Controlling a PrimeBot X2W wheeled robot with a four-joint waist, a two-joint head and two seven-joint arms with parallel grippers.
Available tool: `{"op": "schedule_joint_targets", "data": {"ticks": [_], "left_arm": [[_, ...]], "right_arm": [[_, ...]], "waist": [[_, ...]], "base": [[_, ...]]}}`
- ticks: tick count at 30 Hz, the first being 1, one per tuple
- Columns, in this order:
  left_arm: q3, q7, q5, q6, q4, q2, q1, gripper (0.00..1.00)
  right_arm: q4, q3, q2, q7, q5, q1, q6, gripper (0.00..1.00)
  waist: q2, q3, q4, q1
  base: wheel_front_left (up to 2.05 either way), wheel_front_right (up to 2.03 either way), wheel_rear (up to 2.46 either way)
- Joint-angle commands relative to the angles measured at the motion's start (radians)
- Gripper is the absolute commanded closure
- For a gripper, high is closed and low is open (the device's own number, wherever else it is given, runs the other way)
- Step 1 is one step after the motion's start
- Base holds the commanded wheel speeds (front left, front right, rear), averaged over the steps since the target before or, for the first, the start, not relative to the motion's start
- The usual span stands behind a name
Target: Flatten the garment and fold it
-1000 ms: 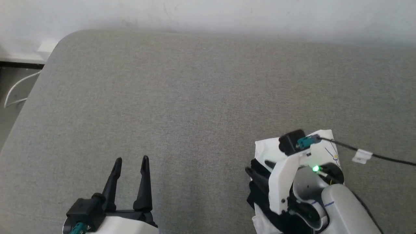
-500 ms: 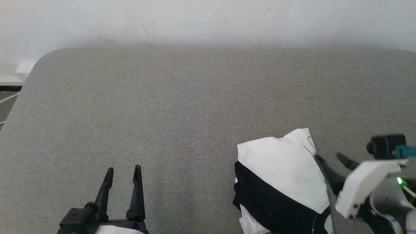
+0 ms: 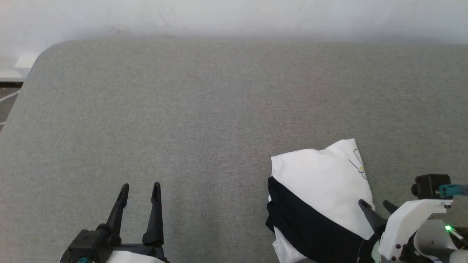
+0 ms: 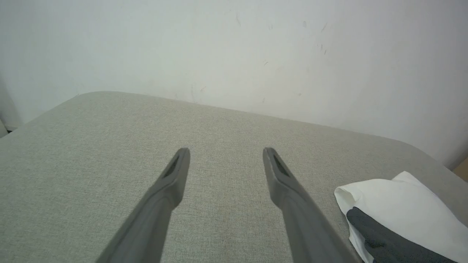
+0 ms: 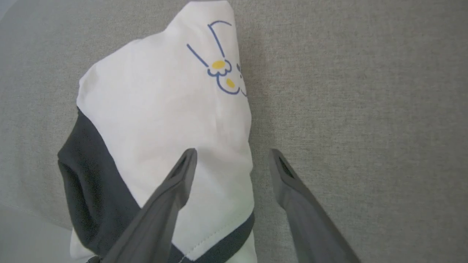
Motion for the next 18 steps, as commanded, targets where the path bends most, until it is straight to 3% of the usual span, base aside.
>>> {"op": "schedule_joint_targets", "data": {"ticks": [1,18], "left_arm": [[-0.001,0.002,0.004,-0.006,-0.002,0.005,-0.019,0.00],[-0.010,-0.012,-0.009,-0.017,0.023,-0.001,-0.071,0.00]], "right_arm": [[0.014,0.000,0.000,-0.006,-0.005,-0.020,-0.001,0.00],[0.204,0.045,-0.024,0.101,-0.004,-0.100,-0.001,0.00]], "waist": [[-0.0001,0.021,0.021,0.0000],[-0.0001,0.099,0.087,0.0000]], "base": [[0.00,0.00,0.00],[0.00,0.00,0.00]]}}
